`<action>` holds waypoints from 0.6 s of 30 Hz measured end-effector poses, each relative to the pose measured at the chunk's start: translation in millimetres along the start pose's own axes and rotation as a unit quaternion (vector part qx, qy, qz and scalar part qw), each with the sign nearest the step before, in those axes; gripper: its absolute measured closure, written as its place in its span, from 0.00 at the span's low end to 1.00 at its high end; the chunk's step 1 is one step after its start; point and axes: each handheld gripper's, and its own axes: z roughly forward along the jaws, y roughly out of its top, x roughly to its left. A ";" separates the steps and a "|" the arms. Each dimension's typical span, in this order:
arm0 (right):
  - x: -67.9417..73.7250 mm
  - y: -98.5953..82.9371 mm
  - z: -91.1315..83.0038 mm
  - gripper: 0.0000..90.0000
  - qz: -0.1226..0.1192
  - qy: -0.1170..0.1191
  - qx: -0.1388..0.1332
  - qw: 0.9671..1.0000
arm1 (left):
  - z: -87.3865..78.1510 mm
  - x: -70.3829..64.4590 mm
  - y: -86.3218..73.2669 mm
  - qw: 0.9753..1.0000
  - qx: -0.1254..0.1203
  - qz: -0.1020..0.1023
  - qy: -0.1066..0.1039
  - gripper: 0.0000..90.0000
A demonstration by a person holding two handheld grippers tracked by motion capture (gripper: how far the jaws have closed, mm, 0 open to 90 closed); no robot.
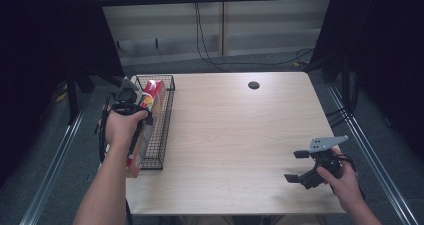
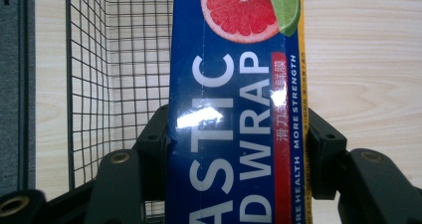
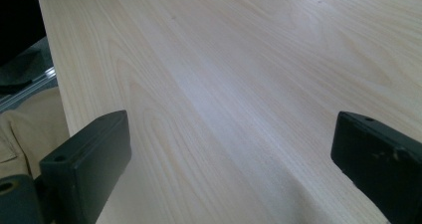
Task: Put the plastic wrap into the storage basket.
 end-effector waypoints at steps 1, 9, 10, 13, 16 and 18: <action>0.0 0.0 0.0 0.03 0.001 0.000 0.001 1.000 | 0.5 0.3 0.4 1.000 0.000 -0.001 0.002 0.48; 0.3 -0.1 -0.4 0.03 0.001 0.000 0.002 1.000 | 3.7 4.0 4.3 1.000 -0.005 -0.009 0.004 0.48; 0.4 -0.3 -0.6 0.03 0.001 0.000 0.002 1.000 | 4.4 4.5 5.0 1.000 -0.005 -0.010 0.006 0.48; 0.1 -0.6 -0.7 0.03 0.001 -0.002 0.000 1.000 | 5.2 8.2 7.4 1.000 -0.004 -0.010 0.008 0.48; -0.8 -0.9 -0.1 0.03 0.002 -0.001 0.001 1.000 | 6.5 9.8 10.0 1.000 -0.006 -0.014 0.006 0.48; -1.0 -0.9 0.4 0.03 0.002 -0.001 0.002 1.000 | 8.3 9.4 11.2 1.000 -0.005 -0.023 0.005 0.48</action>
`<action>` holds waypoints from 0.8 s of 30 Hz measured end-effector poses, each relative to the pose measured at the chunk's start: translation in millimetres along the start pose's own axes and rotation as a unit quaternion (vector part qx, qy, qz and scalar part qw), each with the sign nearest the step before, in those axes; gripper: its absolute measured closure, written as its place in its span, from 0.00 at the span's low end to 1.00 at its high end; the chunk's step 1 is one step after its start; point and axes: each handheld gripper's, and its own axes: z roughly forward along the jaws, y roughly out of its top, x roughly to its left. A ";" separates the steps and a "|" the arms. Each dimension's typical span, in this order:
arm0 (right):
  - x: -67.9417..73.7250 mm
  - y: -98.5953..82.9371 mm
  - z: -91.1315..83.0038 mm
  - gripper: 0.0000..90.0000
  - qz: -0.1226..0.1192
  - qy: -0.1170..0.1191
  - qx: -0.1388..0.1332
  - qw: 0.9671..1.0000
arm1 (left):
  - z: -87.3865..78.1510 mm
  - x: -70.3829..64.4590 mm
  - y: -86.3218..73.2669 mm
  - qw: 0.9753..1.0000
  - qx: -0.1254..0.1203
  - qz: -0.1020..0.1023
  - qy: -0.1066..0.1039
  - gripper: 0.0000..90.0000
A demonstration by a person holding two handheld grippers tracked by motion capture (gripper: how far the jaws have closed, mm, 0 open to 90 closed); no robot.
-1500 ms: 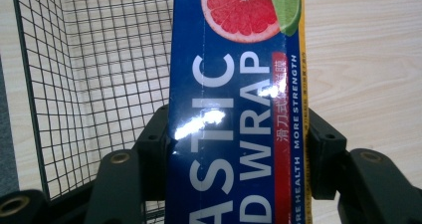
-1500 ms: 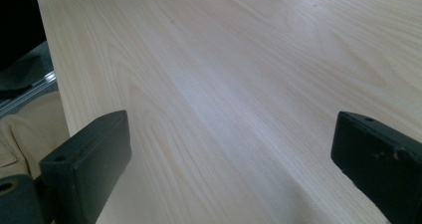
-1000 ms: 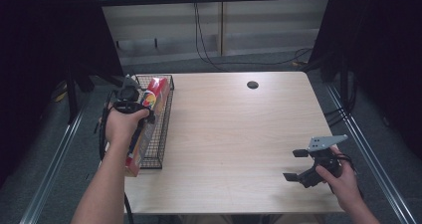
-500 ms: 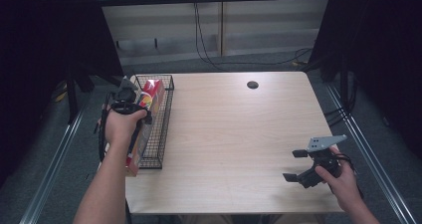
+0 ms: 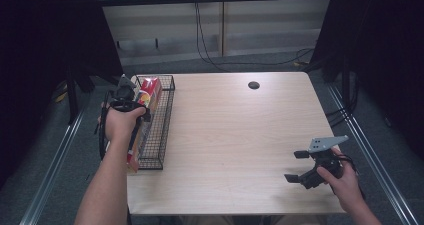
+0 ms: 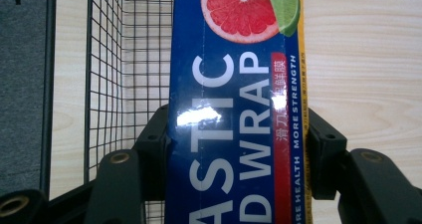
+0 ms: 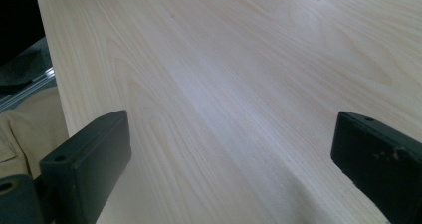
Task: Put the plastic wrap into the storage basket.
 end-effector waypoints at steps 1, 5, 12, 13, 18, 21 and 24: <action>-0.1 0.0 0.1 0.03 0.000 0.000 0.000 1.000 | 0.7 0.2 0.5 1.000 0.002 0.002 0.000 0.48; -0.2 0.0 -0.2 0.03 0.000 -0.001 -0.001 1.000 | 5.7 0.8 2.2 1.000 0.004 0.006 0.002 0.48; 0.3 -0.9 -0.4 0.03 0.000 -0.002 0.000 1.000 | 14.7 2.9 3.4 1.000 0.015 0.002 0.005 0.48; 0.3 -1.0 -0.4 0.03 0.002 0.000 0.000 1.000 | 16.2 3.9 3.4 1.000 0.013 0.001 0.005 0.48; 0.3 -0.5 0.0 0.03 0.002 0.000 0.002 1.000 | 20.6 6.9 3.5 1.000 0.016 0.000 0.008 0.48; 0.4 -0.5 1.4 0.03 0.000 -0.001 0.002 1.000 | 24.0 8.4 2.8 1.000 0.018 -0.004 0.006 0.48; 0.9 -0.4 2.4 0.03 -0.003 -0.002 0.007 1.000 | 28.0 10.9 1.6 1.000 0.022 -0.007 0.006 0.48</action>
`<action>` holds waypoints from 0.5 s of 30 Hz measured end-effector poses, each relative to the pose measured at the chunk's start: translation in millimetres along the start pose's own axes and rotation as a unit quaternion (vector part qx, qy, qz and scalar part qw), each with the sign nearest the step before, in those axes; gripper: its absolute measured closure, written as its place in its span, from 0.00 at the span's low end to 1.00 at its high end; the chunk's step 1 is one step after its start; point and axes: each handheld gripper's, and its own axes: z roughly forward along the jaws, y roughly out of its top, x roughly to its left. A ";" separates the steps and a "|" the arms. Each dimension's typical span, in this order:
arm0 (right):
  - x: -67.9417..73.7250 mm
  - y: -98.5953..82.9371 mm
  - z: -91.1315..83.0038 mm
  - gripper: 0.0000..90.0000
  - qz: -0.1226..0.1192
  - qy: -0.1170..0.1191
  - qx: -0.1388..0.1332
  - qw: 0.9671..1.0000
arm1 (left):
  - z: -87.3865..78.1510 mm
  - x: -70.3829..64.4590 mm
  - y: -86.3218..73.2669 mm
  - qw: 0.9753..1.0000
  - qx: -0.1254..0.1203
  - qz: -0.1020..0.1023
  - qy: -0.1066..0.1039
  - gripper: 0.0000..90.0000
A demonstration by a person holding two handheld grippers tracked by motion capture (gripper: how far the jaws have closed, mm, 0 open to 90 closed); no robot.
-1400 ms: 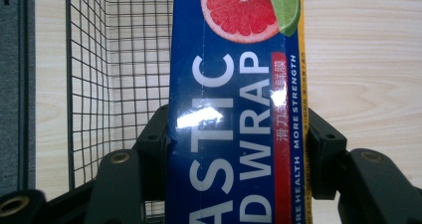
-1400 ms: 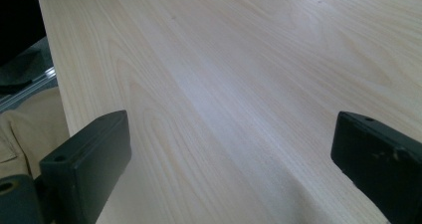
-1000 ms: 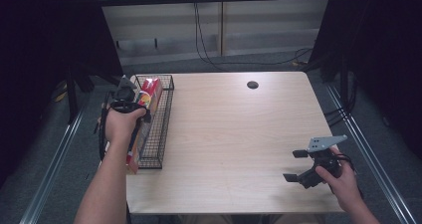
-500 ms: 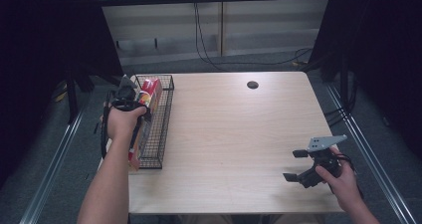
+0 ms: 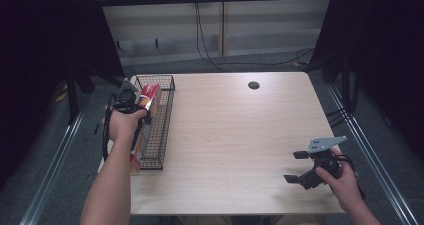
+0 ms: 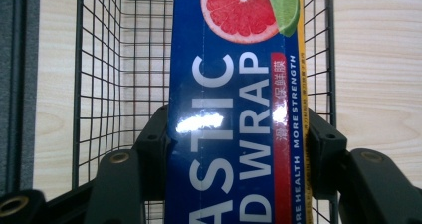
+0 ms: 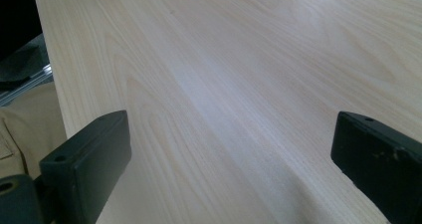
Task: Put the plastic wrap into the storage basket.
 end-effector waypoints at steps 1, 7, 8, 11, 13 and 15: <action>-0.1 0.2 0.3 0.03 -0.001 0.000 0.000 1.000 | 1.6 0.4 -0.5 1.000 0.001 -0.003 0.001 0.47; 0.0 2.2 2.0 0.03 -0.001 0.001 -0.001 1.000 | 7.5 3.1 -2.4 1.000 0.007 -0.016 0.003 0.47; 0.0 2.3 2.8 0.03 -0.001 0.003 -0.001 1.000 | 7.8 3.6 -2.4 1.000 0.008 -0.016 0.003 0.47; 0.0 2.7 4.0 0.03 -0.002 0.003 0.002 1.000 | 9.0 5.0 -2.3 1.000 0.010 -0.013 0.001 0.47; 0.0 2.3 4.4 0.03 -0.004 0.002 0.003 1.000 | 10.0 5.3 -2.3 1.000 0.014 -0.013 0.004 0.47; 0.6 1.8 3.9 0.03 -0.002 0.001 0.004 1.000 | 12.0 5.7 -2.2 1.000 0.015 -0.015 0.006 0.47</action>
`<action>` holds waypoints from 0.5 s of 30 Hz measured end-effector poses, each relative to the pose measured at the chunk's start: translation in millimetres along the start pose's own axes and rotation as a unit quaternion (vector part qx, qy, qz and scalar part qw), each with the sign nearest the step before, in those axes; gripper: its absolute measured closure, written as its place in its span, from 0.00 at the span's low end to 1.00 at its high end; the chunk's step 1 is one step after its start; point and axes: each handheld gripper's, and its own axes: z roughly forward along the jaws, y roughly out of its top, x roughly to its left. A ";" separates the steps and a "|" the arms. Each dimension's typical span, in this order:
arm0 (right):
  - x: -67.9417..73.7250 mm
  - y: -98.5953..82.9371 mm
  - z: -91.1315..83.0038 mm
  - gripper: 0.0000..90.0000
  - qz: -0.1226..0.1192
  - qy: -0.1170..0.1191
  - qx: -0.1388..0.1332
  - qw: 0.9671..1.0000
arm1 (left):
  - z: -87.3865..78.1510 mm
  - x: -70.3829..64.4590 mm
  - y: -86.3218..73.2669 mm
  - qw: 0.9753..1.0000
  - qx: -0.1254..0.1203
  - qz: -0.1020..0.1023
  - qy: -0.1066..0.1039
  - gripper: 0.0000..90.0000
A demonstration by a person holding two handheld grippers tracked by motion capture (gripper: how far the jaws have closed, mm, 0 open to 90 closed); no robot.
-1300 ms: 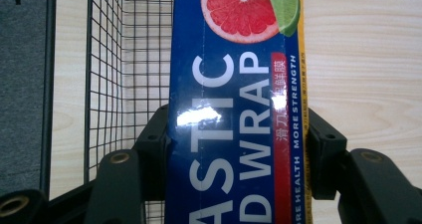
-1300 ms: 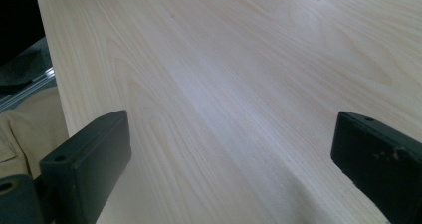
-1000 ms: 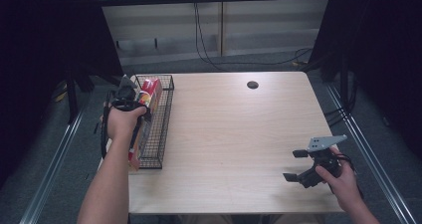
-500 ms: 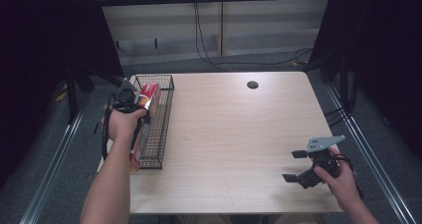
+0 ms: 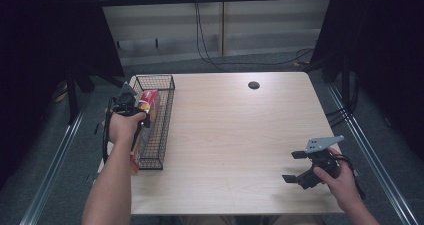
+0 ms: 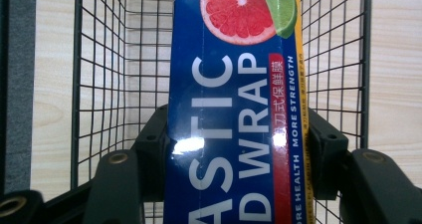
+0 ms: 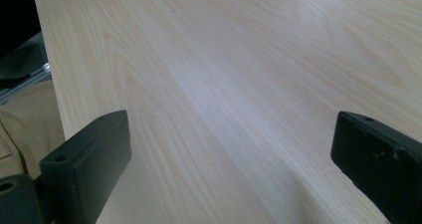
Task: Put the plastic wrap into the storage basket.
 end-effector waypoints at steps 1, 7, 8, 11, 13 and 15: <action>0.2 -0.3 -0.1 0.03 0.000 0.000 0.000 1.000 | 1.3 0.7 0.0 1.000 0.000 0.003 0.002 0.47; 1.4 -1.8 0.6 0.03 -0.003 0.001 0.002 1.000 | 6.5 0.3 -0.6 1.000 0.009 -0.005 0.002 0.47; 1.4 -1.7 0.4 0.03 -0.002 0.001 0.001 1.000 | 6.7 -0.1 -0.5 1.000 0.009 -0.004 0.005 0.47; 1.0 -1.1 0.2 0.03 0.002 -0.001 -0.002 1.000 | 6.8 -0.5 -0.8 1.000 0.011 -0.004 0.005 0.46; 0.8 -0.7 0.5 0.03 0.001 -0.001 -0.003 1.000 | 6.9 -0.6 -0.6 1.000 0.010 -0.005 0.006 0.46; 1.2 -0.8 0.8 0.03 0.001 -0.001 0.001 1.000 | 7.3 -0.3 0.0 1.000 0.006 -0.005 0.010 0.45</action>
